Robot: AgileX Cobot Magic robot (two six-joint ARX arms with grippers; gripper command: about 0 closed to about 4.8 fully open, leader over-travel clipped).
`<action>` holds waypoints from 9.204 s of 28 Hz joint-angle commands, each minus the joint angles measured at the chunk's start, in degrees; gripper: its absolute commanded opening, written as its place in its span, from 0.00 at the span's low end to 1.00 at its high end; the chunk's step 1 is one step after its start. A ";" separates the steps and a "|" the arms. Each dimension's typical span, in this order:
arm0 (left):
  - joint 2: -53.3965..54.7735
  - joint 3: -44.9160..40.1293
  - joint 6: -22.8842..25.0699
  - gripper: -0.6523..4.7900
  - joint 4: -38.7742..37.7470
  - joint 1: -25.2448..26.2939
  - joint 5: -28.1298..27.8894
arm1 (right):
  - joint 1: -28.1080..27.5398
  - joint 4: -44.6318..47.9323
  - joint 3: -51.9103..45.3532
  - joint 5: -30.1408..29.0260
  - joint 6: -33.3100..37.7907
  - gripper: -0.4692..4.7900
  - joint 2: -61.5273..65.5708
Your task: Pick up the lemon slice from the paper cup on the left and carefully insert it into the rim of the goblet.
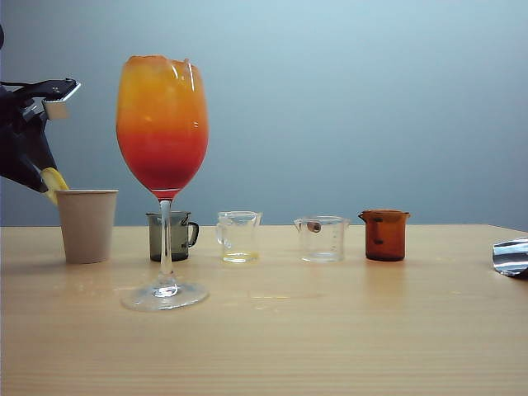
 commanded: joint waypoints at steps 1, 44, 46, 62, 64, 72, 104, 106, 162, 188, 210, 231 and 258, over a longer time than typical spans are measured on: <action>0.24 0.28 0.39 0.49 1.01 -0.04 0.00 | -0.04 0.59 0.22 -0.11 -0.15 0.08 0.00; 0.42 5.75 -4.33 0.11 -3.61 -0.39 1.55 | -0.04 0.57 0.22 -0.13 -0.17 0.08 0.00; 0.13 6.29 -4.35 0.11 -4.17 -0.39 1.60 | -0.04 0.55 0.22 -0.13 -0.17 0.08 0.00; -4.85 6.27 -9.64 0.11 -4.79 -0.59 7.50 | -0.04 0.59 -0.02 -0.11 -0.66 0.08 0.07; -6.60 6.27 -13.09 0.11 -4.81 -0.59 11.02 | -0.02 0.59 -0.02 -0.20 -0.66 0.08 0.13; -11.37 6.29 -20.22 0.11 -8.26 -3.78 14.29 | 0.07 0.52 0.04 -6.73 -0.87 0.08 4.09; -17.51 14.45 -29.16 0.11 -37.44 -15.61 24.44 | 0.07 0.87 0.02 -7.15 -6.23 0.08 5.84; -17.51 14.45 -29.16 0.11 -38.10 -16.61 23.58 | 0.07 0.87 0.02 -7.13 -6.23 0.08 5.86; -14.43 13.16 -21.68 0.11 -37.81 -21.84 6.62 | 0.02 1.11 0.02 -6.97 -6.25 0.08 5.86; -14.45 13.03 -19.10 0.11 -35.15 -23.47 1.57 | 0.02 1.42 0.02 -6.95 -6.38 0.08 5.86; -14.43 13.00 -19.12 0.11 -36.24 -23.50 3.93 | 0.02 1.44 0.02 -6.95 -6.62 0.08 5.86; -14.43 10.84 -19.15 0.11 -36.06 -23.50 5.70 | 0.02 1.44 0.02 -6.95 -6.62 0.08 5.81; -15.15 11.43 -20.85 0.70 -36.37 -23.50 5.66 | 0.02 1.42 0.02 -6.95 -6.62 0.08 5.81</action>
